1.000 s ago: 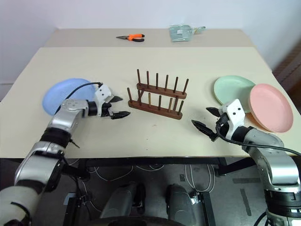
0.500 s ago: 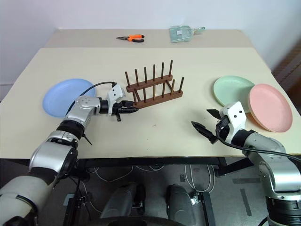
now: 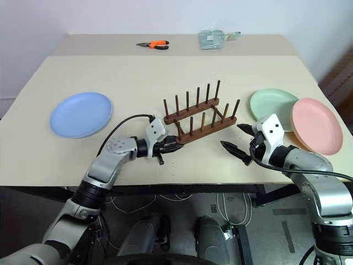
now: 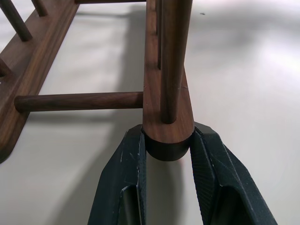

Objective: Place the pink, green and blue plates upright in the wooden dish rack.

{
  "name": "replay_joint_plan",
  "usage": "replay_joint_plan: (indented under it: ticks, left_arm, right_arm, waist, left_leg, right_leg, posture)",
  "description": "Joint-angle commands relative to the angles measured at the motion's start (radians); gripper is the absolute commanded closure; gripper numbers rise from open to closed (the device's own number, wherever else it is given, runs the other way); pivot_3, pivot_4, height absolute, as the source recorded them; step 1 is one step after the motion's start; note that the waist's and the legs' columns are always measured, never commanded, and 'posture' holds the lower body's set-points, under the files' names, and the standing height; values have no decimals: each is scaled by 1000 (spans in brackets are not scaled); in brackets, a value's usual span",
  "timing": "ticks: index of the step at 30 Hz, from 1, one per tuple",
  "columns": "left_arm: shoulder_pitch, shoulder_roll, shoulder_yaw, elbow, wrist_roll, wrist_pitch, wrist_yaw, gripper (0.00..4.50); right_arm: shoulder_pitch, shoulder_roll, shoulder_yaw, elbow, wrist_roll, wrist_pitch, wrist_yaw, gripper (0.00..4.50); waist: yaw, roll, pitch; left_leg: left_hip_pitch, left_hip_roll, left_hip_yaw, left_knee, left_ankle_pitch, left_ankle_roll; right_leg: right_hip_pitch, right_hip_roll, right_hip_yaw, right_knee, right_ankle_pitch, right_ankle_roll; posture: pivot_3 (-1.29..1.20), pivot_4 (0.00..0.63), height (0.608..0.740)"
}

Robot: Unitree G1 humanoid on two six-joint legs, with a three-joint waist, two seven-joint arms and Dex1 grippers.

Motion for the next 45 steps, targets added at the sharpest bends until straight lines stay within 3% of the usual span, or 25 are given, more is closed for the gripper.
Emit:
replay_joint_plan:
  ticks: [1,2,5,9,10,14,15,17,20,21,23,28,34,45]
  left_arm:
    - [-14,14,-8,-15,16,4,37,3795]
    - [-17,17,-6,-7,15,1,39,3795]
    - [-26,52,-13,19,17,-41,21,2327]
    - [-32,91,-18,35,19,-60,13,272]
    - [-30,105,-11,30,11,-43,6,27]
    - [3,174,-1,-20,-22,-18,-46,27]
    - [20,188,3,-52,-49,-8,-72,318]
    - [49,213,-4,-117,-84,19,-109,912]
    - [67,242,-30,-186,-98,80,-135,2369]
    - [73,252,-40,-209,-98,95,-141,2656]
    - [80,255,-50,-247,-124,130,-156,2665]
    - [53,198,-128,-248,-83,130,-106,2665]
    - [-38,81,-119,-55,54,155,152,2665]
    - [-100,76,-37,117,70,79,302,2665]
  right_arm:
    - [-14,-8,-10,3,1,-11,6,328]
    - [-15,-9,-14,7,3,-8,7,328]
    - [2,-19,-26,14,4,-2,14,0]
    - [17,-22,-20,18,-33,-23,-5,0]
    - [24,-25,-13,22,-45,-28,-5,0]
    - [27,-34,26,80,-142,-73,-32,0]
    - [21,-29,34,97,-151,-83,-31,259]
    - [7,-18,53,126,-174,-106,-36,911]
    - [-4,-11,71,146,-189,-129,-32,2352]
    - [-9,-8,77,151,-195,-136,-34,2852]
    - [-18,-4,93,165,-209,-147,-34,3742]
    - [-86,14,165,257,-293,-194,-60,3742]
    - [-254,74,253,465,-431,-216,-166,3742]
    - [-467,171,296,752,-526,-324,-248,3742]
  waist:
    - [-1,0,0]
    - [0,0,0]
    - [1,0,0]
    - [2,0,0]
    - [2,0,0]
    - [-3,0,0]
    - [-4,0,0]
    - [-7,0,0]
    - [-4,1,0]
    - [-3,1,0]
    - [0,1,0]
    - [2,1,0]
    - [0,0,0]
    - [-27,0,-1]
  left_leg:
    - [0,0,0,0,0,0]
    - [0,0,0,0,0,0]
    - [0,0,0,0,0,0]
    - [0,0,0,0,2,-3]
    - [0,0,0,0,2,-3]
    - [0,0,0,0,2,-3]
    - [1,0,0,0,2,-4]
    - [1,0,0,0,3,-5]
    - [1,0,0,0,3,-5]
    - [1,0,0,0,3,-5]
    - [1,0,0,0,3,-5]
    - [1,0,0,0,3,-5]
    - [1,0,0,1,3,-4]
    - [8,0,0,0,4,-6]
  right_leg:
    - [0,0,0,0,0,0]
    - [0,0,0,0,0,0]
    - [0,0,0,0,0,0]
    - [0,0,0,0,0,0]
    - [0,0,0,0,0,0]
    - [0,0,0,0,0,0]
    - [0,0,0,0,0,0]
    - [0,0,0,0,0,0]
    - [0,0,0,0,0,0]
    - [0,0,0,0,0,0]
    - [0,0,0,0,0,0]
    - [1,0,0,-1,0,0]
    - [2,1,0,1,0,0]
    - [7,2,0,3,0,0]
  posture:
    - [0,150,740]
    - [0,150,740]
    - [0,150,740]
    - [0,150,740]
    - [0,150,740]
    - [0,150,740]
    - [0,150,740]
    - [0,150,740]
    - [0,150,740]
    - [0,150,740]
    - [0,150,740]
    - [0,150,740]
    - [0,150,740]
    - [0,150,740]
